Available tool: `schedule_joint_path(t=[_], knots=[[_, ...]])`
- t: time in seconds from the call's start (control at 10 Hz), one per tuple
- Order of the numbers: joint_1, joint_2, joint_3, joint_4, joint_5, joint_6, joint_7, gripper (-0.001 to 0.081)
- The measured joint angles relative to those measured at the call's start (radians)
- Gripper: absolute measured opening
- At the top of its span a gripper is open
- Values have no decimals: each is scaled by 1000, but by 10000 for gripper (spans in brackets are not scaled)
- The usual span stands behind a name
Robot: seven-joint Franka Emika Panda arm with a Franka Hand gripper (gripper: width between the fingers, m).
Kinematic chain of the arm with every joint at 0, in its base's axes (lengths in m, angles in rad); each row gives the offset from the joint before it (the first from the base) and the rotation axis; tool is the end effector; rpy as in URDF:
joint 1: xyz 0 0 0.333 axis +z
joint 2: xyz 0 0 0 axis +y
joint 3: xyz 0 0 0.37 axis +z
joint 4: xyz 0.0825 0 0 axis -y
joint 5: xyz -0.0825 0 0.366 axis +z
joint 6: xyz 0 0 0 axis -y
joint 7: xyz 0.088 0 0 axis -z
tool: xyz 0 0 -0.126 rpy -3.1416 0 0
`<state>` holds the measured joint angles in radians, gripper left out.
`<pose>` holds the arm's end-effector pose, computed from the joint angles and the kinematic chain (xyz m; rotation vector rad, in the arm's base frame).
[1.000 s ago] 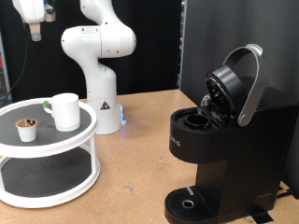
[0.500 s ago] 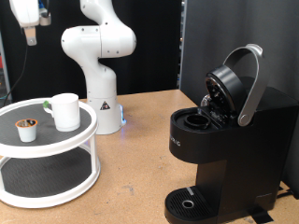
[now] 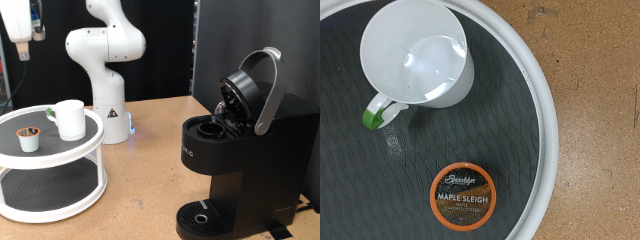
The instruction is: Make a cup of coffee with the keurig machine
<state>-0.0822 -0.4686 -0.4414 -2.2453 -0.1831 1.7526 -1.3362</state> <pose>0.3040 -0.2310 0.5572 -2.7784 -1.3417 0.0377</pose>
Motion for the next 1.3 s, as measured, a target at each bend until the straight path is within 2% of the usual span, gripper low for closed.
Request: schedule_joint_path(t=[0.3,0.8,1.3], knots=[[0,10,-5,-3,0,22,-38,803],[-1,12,-7,-11,-3,29,-44,803],[-3,18,-7,-116,-12,156,-34,803]])
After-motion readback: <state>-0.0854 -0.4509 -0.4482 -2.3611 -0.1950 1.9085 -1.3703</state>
